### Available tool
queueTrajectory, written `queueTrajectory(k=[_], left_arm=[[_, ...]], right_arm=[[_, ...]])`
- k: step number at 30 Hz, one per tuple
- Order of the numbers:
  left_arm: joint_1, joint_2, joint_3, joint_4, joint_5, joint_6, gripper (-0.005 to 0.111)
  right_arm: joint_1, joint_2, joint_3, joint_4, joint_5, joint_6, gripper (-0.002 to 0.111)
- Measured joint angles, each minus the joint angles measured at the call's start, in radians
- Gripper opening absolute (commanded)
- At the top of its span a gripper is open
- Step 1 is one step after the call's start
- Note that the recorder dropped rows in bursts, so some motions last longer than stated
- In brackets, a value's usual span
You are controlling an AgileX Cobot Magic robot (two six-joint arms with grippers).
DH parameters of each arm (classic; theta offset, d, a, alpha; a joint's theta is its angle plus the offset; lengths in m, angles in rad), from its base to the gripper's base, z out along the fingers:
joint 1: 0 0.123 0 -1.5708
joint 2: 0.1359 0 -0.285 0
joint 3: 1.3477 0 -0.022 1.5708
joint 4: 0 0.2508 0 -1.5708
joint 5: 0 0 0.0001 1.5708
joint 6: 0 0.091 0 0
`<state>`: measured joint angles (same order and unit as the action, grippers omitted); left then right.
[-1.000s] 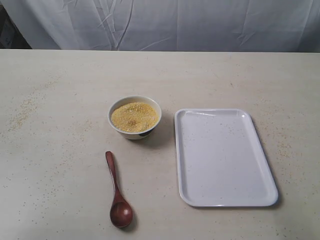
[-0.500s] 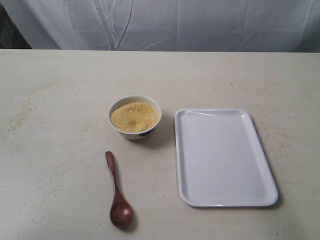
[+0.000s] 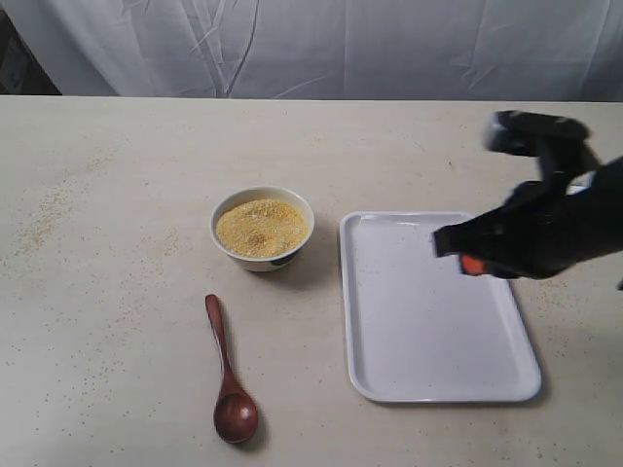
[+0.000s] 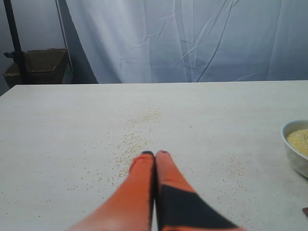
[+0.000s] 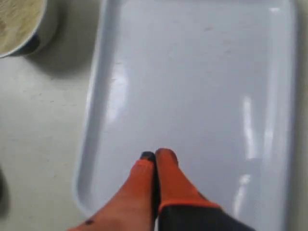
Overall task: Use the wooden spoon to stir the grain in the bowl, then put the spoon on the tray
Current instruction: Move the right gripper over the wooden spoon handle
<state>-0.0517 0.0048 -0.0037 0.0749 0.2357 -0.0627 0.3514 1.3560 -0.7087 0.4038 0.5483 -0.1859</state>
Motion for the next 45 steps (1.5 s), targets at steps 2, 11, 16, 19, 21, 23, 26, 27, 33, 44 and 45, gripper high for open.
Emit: queueTrajectory(k=[2,11,16,19,21,23,26,27,33,44,45], left_arm=[[0.0,0.0,0.0,0.0,0.0,0.0,0.0],[0.0,0.0,0.0,0.0,0.0,0.0,0.0],[0.0,0.0,0.0,0.0,0.0,0.0,0.0],[0.0,0.0,0.0,0.0,0.0,0.0,0.0],[0.0,0.0,0.0,0.0,0.0,0.0,0.0],[0.0,0.0,0.0,0.0,0.0,0.0,0.0],[0.0,0.0,0.0,0.0,0.0,0.0,0.0],[0.0,0.0,0.0,0.0,0.0,0.0,0.0],[0.0,0.0,0.0,0.0,0.0,0.0,0.0],[0.0,0.0,0.0,0.0,0.0,0.0,0.0],[0.0,0.0,0.0,0.0,0.0,0.0,0.0]], right_arm=[[0.12,0.09,-0.073,0.003,-0.005,0.021,-0.001],[0.482,0.462,-0.447,-0.071,0.109,0.156,-0.001],[0.602,0.621,-0.622,-0.276,0.167,0.381,0.0],[0.642,0.681,-0.691,-0.36,0.169,0.493,0.014],[0.65,0.709,-0.72,-0.383,0.169,0.542,0.029],[0.65,0.731,-0.731,-0.398,0.163,0.567,0.039],[0.65,0.752,-0.735,-0.404,0.144,0.586,0.033],[0.65,0.756,-0.735,-0.404,0.136,0.593,0.031],[0.65,0.787,-0.737,-0.411,0.099,0.604,0.012],[0.65,0.773,-0.741,-0.419,0.111,0.611,-0.001],[0.65,0.758,-0.741,-0.419,0.118,0.614,-0.001]])
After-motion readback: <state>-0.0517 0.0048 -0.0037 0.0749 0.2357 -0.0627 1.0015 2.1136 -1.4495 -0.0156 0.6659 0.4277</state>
